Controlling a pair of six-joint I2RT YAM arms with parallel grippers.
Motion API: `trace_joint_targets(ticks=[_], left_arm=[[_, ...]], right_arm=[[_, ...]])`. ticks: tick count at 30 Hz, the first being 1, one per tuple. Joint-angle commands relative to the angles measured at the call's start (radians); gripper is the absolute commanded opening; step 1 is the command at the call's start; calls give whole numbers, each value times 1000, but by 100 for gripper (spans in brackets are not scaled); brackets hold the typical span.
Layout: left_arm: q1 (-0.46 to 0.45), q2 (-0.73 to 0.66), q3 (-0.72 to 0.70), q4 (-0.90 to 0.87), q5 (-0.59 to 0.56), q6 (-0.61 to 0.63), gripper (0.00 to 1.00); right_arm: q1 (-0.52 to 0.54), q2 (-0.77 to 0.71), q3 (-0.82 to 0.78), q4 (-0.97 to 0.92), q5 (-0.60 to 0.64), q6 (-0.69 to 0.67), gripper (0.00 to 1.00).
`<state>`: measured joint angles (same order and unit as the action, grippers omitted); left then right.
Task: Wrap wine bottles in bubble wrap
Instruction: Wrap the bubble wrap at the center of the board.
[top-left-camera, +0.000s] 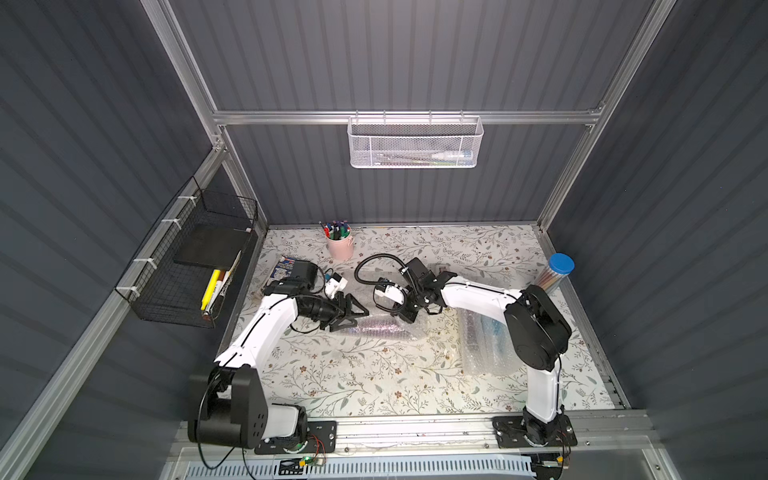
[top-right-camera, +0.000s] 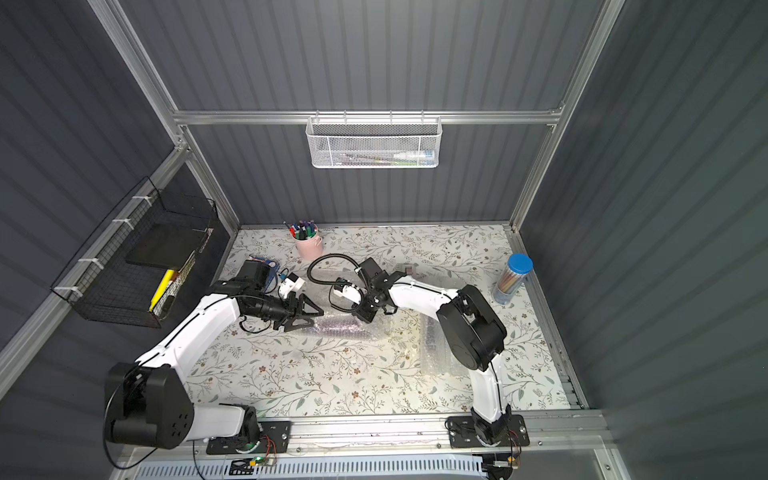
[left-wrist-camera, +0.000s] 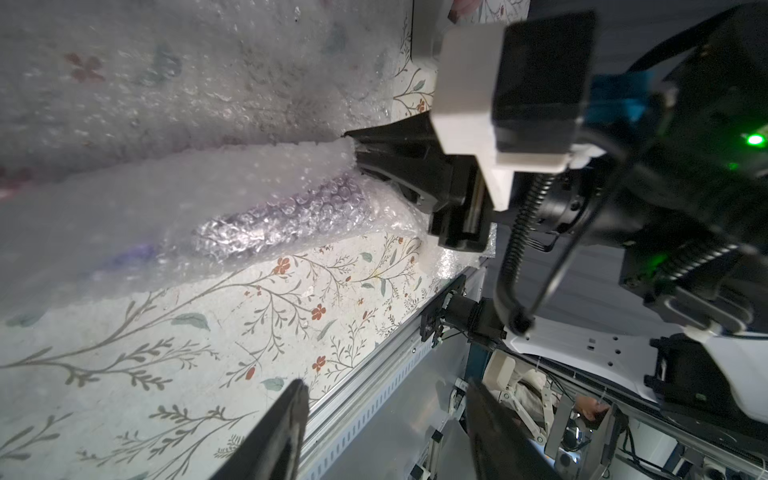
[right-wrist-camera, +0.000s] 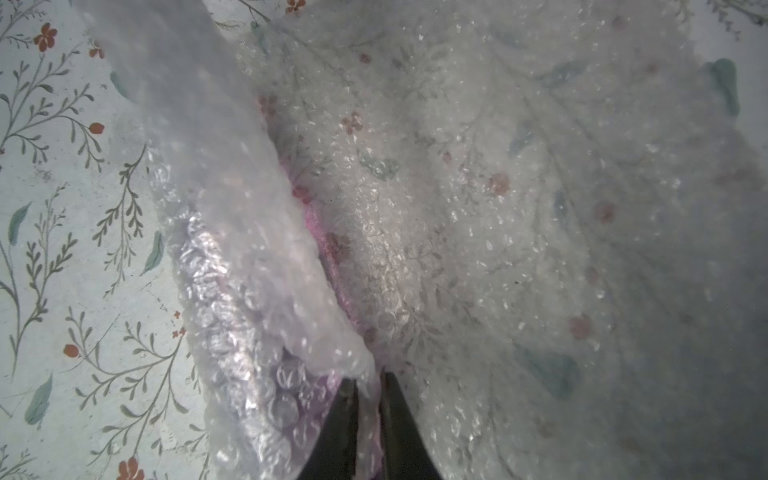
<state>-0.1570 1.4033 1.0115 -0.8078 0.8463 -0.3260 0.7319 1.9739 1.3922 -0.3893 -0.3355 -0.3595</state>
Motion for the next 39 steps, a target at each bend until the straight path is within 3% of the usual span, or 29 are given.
trace_joint_targets(ticks=[1, 10, 16, 21, 26, 32, 36, 39], left_arm=[[-3, 76, 0, 56, -16, 37, 58], [-4, 296, 46, 122, -41, 99, 43], [-4, 387, 87, 125, -73, 125, 42], [-4, 438, 103, 106, -92, 154, 42], [-4, 464, 138, 93, -88, 158, 42], [-3, 475, 153, 73, -78, 168, 42], [-3, 484, 182, 72, -67, 167, 42], [-4, 491, 202, 54, -69, 177, 43]], right_arm=[[-12, 15, 7, -4, -36, -1, 21], [-35, -40, -31, 26, -36, 0, 38], [-48, -105, -54, 32, -2, -7, 49], [-51, -209, -115, 73, 72, -17, 65], [-51, -324, -159, 87, 126, -25, 69], [-36, -436, -228, 133, -35, -50, 68], [-2, -446, -321, 269, -135, -152, 69], [24, -411, -319, 330, -110, -173, 79]])
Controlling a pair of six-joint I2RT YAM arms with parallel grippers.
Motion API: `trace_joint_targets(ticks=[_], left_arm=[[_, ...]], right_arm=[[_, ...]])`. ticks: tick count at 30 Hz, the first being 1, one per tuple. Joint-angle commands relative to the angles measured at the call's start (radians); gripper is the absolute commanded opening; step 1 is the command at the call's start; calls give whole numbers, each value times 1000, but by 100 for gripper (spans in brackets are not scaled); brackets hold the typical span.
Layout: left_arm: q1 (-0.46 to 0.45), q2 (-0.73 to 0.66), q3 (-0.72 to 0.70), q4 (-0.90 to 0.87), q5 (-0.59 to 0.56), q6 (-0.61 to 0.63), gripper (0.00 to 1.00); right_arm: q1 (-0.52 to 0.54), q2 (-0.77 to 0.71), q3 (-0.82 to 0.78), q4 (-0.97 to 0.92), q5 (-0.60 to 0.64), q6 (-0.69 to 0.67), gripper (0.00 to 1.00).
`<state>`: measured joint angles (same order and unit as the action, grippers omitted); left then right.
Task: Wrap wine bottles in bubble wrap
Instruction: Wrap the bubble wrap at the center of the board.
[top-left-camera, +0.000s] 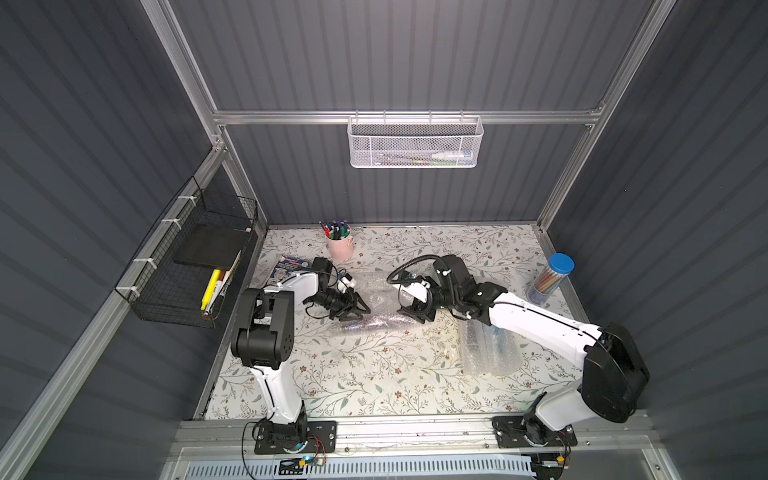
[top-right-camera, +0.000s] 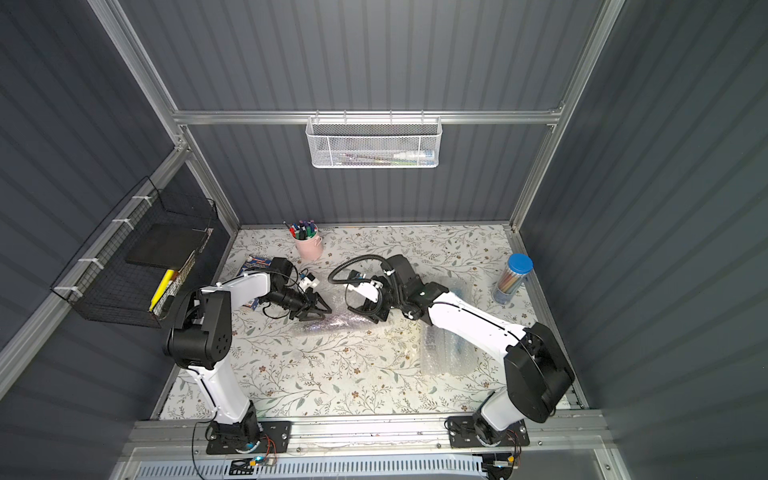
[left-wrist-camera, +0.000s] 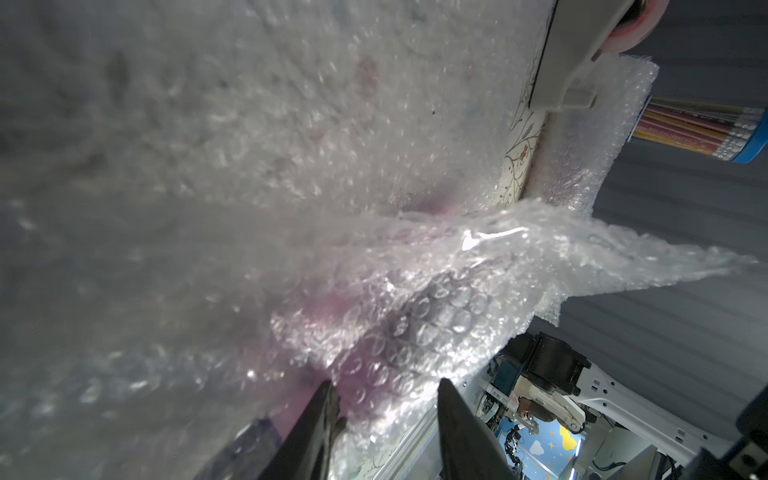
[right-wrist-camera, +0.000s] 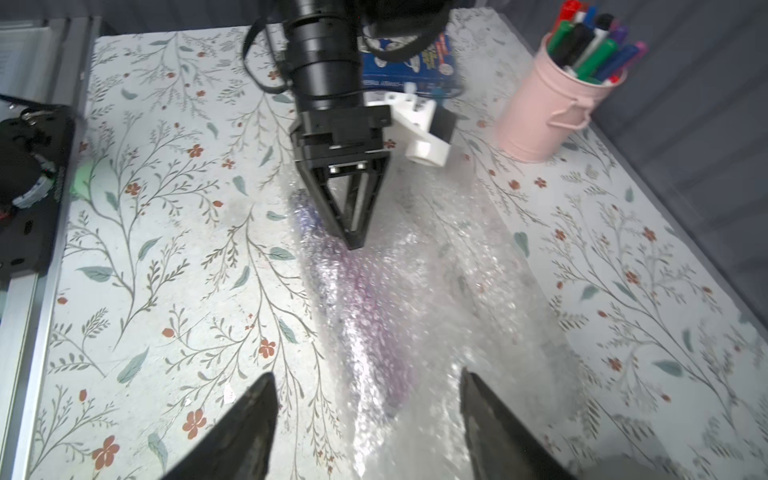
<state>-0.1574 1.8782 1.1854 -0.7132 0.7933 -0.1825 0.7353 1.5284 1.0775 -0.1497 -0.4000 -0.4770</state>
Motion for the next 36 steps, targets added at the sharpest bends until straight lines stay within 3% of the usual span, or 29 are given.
trace_joint_targets(ticks=[1, 8, 18, 24, 36], left_arm=[[-4, 18, 29, -43, -12, 36, 43], [-2, 17, 61, -71, 0, 51, 44], [1, -5, 126, -142, -34, 85, 46], [5, -37, 158, -184, -64, 96, 46], [16, -158, 214, -242, -140, 145, 48]], right_arm=[[19, 67, 17, 81, -49, -65, 80], [-4, 342, 302, -241, -124, -224, 86], [-41, 524, 429, -496, -266, -257, 86], [-34, 539, 399, -497, -283, -246, 87], [9, 535, 316, -409, -144, -110, 81]])
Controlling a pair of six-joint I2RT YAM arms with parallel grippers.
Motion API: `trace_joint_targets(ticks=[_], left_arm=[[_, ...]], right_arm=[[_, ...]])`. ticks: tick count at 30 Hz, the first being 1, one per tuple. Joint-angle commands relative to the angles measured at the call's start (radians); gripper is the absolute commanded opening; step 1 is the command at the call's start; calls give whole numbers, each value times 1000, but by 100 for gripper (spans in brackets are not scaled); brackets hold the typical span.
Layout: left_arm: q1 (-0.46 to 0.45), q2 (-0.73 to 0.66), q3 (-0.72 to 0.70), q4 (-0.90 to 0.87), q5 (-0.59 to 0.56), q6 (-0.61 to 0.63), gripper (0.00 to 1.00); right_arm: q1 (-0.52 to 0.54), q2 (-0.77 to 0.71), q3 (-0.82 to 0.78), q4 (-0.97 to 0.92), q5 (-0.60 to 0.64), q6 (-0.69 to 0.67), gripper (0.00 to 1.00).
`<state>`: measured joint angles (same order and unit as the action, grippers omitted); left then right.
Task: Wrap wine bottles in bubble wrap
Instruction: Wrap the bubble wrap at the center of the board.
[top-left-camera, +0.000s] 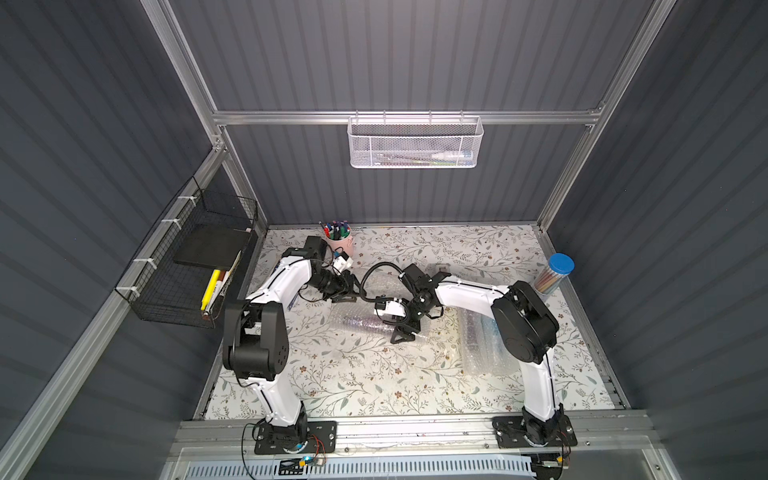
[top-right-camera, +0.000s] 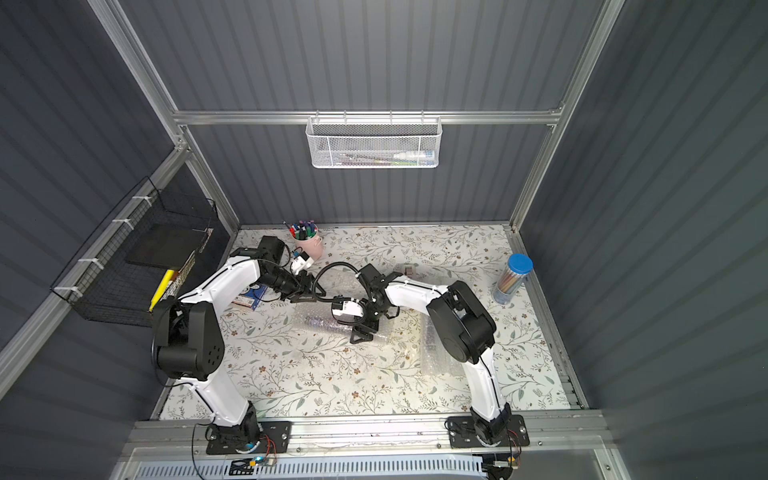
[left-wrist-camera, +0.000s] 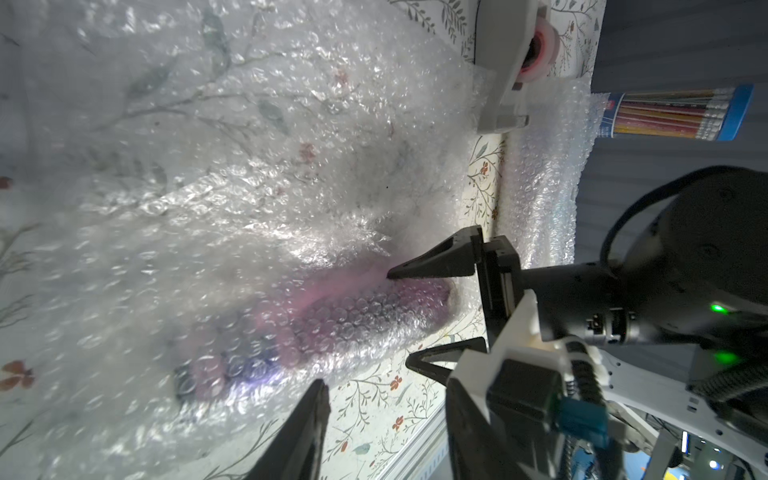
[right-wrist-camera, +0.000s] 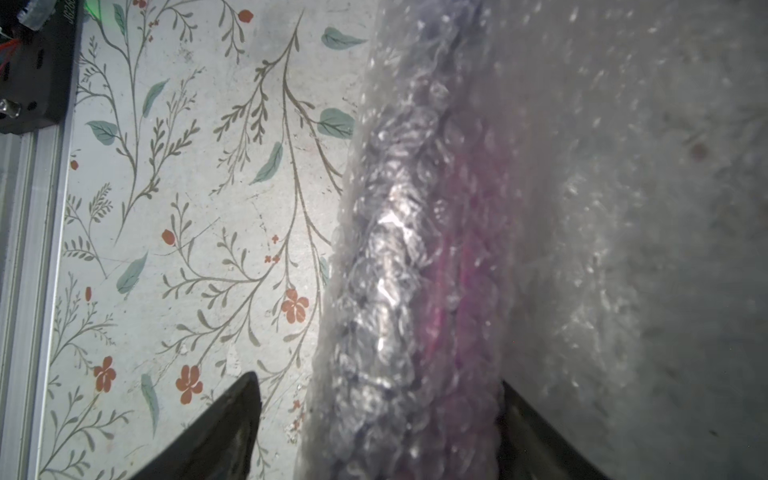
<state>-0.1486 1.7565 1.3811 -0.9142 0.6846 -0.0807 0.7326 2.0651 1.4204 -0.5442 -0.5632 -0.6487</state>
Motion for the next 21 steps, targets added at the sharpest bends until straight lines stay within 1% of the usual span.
trace_joint_targets(ticks=[1, 3, 5, 7, 10, 11, 13, 15, 17, 20, 21], left_arm=[[7, -47, 18, -41, -43, 45, 48], [7, -65, 11, -42, -61, 62, 48], [7, -87, 7, -41, -94, 96, 48], [7, -118, -3, -29, -101, 122, 48], [7, -167, -17, -22, -142, 209, 48], [7, -186, -55, -16, -147, 240, 48], [5, -220, -90, 33, -200, 262, 49], [-9, -254, -132, 62, -215, 328, 49], [-41, -303, -185, 95, -217, 428, 52], [-68, -400, -275, 154, -218, 591, 57], [-69, -429, -300, 163, -217, 651, 61]], right_arm=[[12, -1, -37, 6, 27, 94, 80], [14, 3, -43, 11, 40, 131, 77], [15, 9, -46, 20, 41, 174, 69], [13, 12, -46, 11, 31, 187, 61], [4, 3, -60, 23, -24, 203, 52], [-1, 4, -61, 21, -51, 207, 48], [-10, 10, -61, 10, -104, 208, 42], [-17, 14, -70, 2, -151, 213, 42], [-32, 18, -84, 15, -221, 231, 43], [-52, 45, -59, -46, -314, 212, 43], [-59, 55, -53, -61, -342, 210, 43]])
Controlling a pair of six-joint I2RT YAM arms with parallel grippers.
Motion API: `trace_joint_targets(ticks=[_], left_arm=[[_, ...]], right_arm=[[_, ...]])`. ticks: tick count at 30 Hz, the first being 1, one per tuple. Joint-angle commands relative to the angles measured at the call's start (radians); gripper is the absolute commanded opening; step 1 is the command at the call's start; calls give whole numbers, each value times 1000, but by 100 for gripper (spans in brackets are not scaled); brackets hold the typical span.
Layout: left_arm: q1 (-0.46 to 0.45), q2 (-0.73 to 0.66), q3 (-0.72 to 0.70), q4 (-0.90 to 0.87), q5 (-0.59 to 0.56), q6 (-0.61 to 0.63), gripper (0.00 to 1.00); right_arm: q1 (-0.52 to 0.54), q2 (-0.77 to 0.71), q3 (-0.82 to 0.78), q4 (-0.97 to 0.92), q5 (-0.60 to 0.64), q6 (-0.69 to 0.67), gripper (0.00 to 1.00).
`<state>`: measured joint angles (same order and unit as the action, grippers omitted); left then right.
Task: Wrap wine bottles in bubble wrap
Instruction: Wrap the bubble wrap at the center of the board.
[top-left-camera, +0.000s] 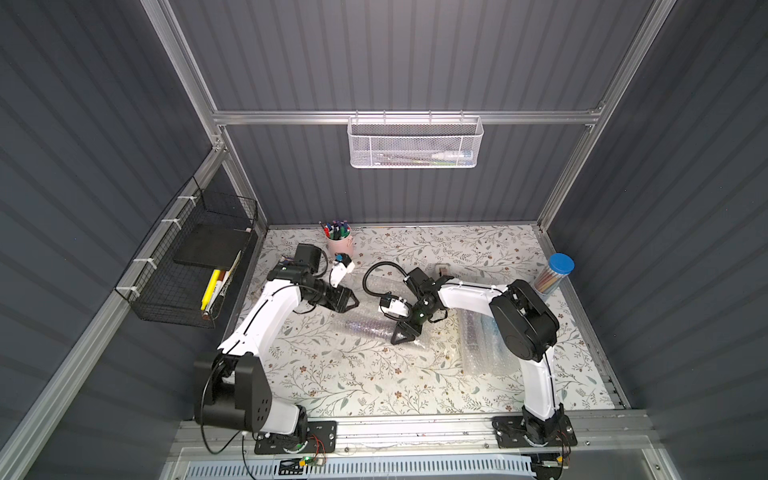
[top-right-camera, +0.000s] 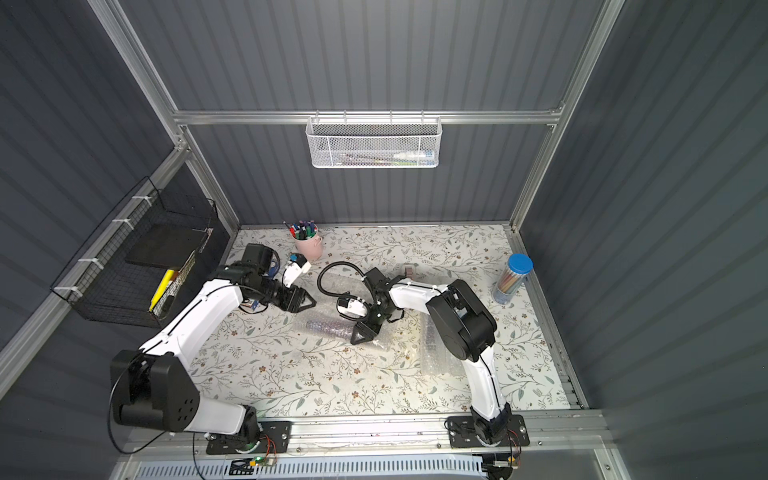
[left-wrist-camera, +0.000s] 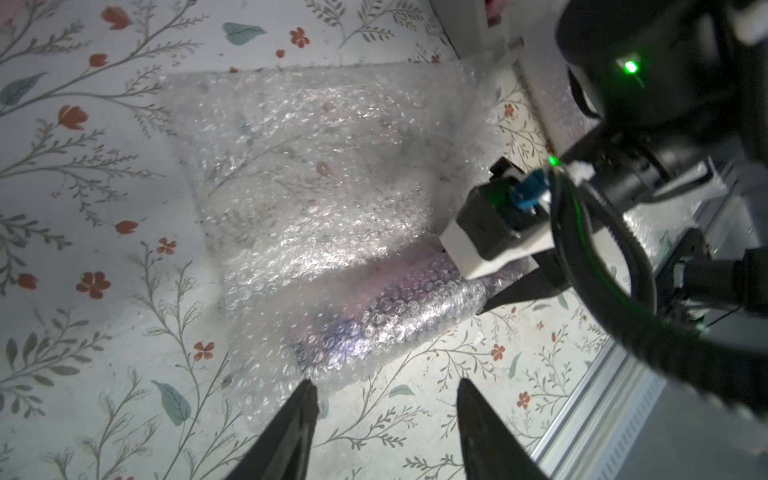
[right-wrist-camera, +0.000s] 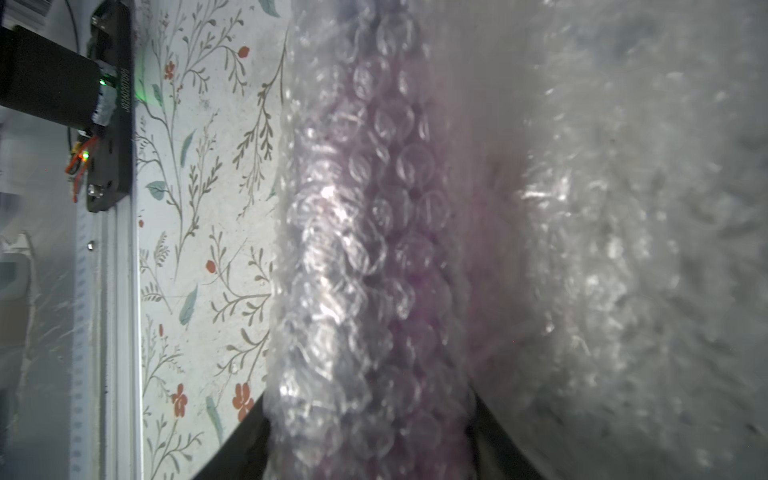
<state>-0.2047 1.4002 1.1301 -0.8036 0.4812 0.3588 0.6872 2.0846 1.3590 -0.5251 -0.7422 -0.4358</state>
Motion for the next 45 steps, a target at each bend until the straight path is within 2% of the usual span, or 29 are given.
trace_joint_targets(ticks=[1, 5, 6, 8, 13, 18, 24, 27, 32, 35, 39, 45], left_arm=[[-14, -97, -73, 56, 0, 272, 66], [-74, -176, -175, 51, 78, 539, 87], [-108, -192, -206, 58, 69, 609, 92], [-160, -206, -250, 107, 33, 669, 97], [-302, -172, -325, 262, -169, 794, 98], [-379, -74, -369, 416, -279, 887, 97], [-420, 69, -350, 566, -374, 915, 92], [-442, 149, -320, 583, -453, 903, 84], [-453, 193, -290, 542, -460, 900, 66], [-453, 198, -283, 526, -435, 876, 51], [-452, 235, -223, 484, -385, 797, 47], [-439, 262, -196, 362, -253, 697, 45]], right_arm=[[-19, 46, 16, -98, -176, -10, 43], [-23, 87, 50, -182, -191, -52, 44], [-26, 99, 54, -199, -200, -61, 45], [-29, 118, 69, -230, -214, -78, 45], [-37, 151, 99, -278, -246, -111, 45], [-40, 174, 133, -327, -241, -148, 46], [-40, 178, 138, -337, -238, -158, 47], [-41, 176, 141, -338, -236, -157, 47], [-40, 175, 150, -331, -247, -147, 49], [-40, 175, 161, -334, -246, -144, 52], [-42, 136, 165, -343, -223, -149, 65], [-62, 9, 149, -377, -174, -156, 74]])
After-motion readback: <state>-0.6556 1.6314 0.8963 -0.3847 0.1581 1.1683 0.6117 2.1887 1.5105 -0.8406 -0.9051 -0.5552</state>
